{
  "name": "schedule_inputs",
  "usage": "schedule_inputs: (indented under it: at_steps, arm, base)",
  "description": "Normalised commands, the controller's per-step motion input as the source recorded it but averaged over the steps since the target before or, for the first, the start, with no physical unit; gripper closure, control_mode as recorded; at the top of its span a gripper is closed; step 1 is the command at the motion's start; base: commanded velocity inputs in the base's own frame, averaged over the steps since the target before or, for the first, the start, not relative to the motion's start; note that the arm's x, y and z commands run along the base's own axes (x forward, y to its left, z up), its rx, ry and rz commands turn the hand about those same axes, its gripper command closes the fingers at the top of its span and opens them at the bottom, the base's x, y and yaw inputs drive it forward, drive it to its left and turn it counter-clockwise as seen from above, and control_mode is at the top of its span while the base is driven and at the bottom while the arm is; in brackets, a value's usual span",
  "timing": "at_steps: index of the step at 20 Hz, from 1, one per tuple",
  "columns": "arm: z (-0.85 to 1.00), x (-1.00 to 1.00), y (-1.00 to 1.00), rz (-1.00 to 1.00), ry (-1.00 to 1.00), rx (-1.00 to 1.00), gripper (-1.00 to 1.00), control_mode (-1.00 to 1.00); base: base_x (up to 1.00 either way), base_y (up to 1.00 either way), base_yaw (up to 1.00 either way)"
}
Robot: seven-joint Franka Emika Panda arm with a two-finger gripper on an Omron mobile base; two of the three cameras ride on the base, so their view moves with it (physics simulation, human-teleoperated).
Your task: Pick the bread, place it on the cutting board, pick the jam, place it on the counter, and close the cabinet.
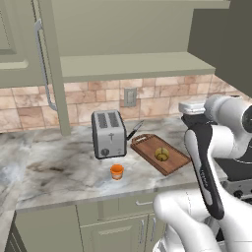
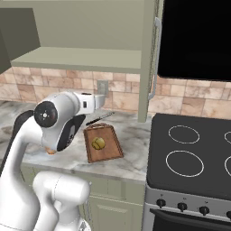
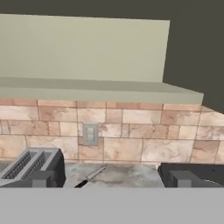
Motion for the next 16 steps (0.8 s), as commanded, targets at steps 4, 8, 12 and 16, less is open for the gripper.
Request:
schedule_inputs:
  at_steps: [4, 8, 12, 16]
  arm:
    - [0.18, -0.36, -0.04, 0.0, -0.04, 0.0, -1.0, -1.0]
    - [0.14, -0.33, -0.09, 0.0, -0.04, 0.0, -1.0, -1.0]
    - [0.11, -0.35, -0.15, 0.0, -0.03, 0.0, -1.0, -1.0]
    - [0.05, -0.26, -0.2, 0.0, -0.03, 0.0, -1.0, -1.0]
  base:
    - [0.0, 0.0, 0.0]
    - [0.0, 0.0, 0.0]
    - [0.0, 0.0, 0.0]
    - [0.0, 0.0, 0.0]
